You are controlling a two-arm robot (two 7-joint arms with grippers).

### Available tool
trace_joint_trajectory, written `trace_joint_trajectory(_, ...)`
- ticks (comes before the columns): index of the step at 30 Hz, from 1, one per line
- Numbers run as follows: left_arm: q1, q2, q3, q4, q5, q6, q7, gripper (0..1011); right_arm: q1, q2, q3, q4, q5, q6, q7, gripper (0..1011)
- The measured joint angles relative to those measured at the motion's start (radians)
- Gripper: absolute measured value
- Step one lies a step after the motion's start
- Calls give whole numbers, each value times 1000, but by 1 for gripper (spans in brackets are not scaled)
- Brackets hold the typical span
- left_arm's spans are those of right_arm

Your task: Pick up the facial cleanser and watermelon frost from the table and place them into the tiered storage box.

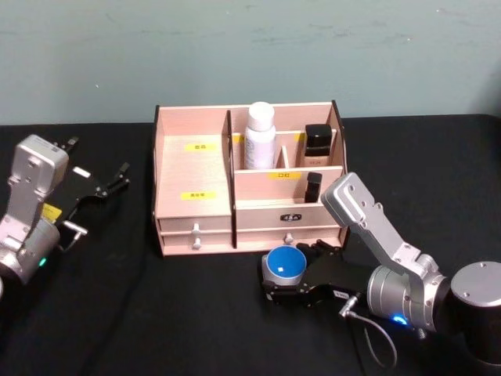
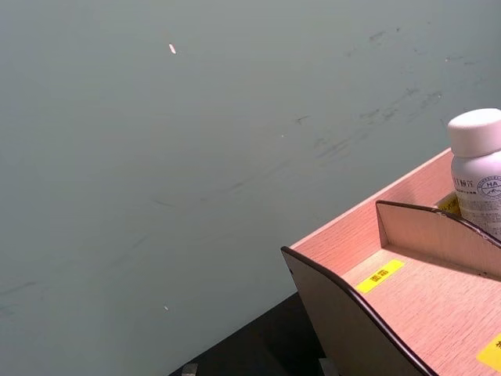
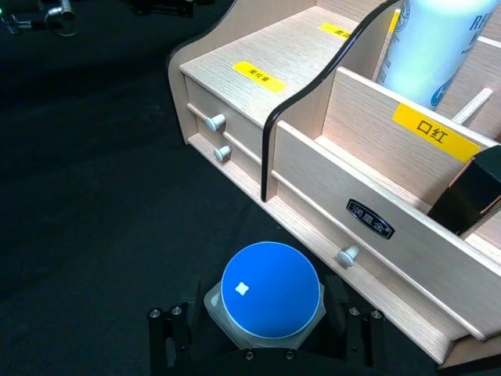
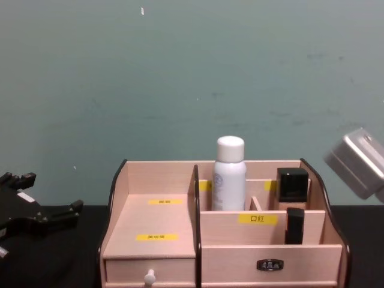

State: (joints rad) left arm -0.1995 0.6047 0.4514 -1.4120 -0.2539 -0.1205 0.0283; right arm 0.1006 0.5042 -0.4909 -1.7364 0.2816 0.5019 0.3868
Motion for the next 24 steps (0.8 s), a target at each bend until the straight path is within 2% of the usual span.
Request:
trace_joint_trajectory(9, 0, 0, 0, 0, 0, 0, 0, 1001, -5, -6, 3, -1, -17, -2, 2, 1002)
trace_joint_trajectory(19, 0, 0, 0, 0, 0, 0, 0, 1001, -5, -6, 3, -1, -16, -2, 2, 995)
trace_joint_trajectory(24, 0, 0, 0, 0, 0, 0, 0, 1001, -5, -5, 3, -1, -14, -2, 2, 861)
